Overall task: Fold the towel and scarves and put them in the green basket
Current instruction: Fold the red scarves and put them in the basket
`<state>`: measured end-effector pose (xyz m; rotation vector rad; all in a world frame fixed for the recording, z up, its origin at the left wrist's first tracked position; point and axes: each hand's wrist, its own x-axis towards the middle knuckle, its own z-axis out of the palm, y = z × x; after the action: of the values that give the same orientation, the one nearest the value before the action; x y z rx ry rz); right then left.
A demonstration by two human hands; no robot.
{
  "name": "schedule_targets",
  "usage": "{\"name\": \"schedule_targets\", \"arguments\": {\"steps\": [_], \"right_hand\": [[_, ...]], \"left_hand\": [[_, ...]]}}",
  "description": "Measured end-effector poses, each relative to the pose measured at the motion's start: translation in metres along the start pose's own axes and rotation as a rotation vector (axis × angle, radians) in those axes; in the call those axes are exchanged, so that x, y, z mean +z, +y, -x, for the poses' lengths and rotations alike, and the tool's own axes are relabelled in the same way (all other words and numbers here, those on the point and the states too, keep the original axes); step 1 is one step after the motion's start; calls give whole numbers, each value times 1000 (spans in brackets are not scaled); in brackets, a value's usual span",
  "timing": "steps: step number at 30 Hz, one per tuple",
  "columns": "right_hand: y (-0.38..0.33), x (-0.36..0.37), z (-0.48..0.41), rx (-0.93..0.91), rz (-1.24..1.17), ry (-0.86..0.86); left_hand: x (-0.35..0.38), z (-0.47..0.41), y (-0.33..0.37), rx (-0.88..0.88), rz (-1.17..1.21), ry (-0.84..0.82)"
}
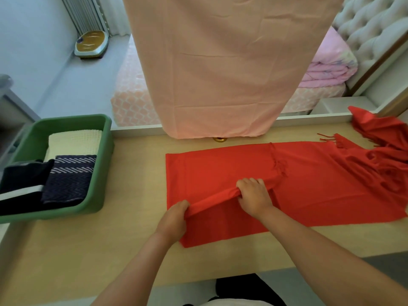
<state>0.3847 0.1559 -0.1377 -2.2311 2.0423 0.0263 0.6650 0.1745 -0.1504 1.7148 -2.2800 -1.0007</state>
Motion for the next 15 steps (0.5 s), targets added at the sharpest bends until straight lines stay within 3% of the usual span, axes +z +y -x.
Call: {"name": "schedule_targets", "arguments": {"steps": [8,12,15], "right_hand": [[-6,1,21,38,34,108],[-3,-5,39,216,95,117],[4,-14,49,386,53,193]], "left_hand": [[-19,32,-30,-51,-137,-304],[-22,38,-15,-130,-280,-415],[-22,36,9,-89,-469,-469]]}}
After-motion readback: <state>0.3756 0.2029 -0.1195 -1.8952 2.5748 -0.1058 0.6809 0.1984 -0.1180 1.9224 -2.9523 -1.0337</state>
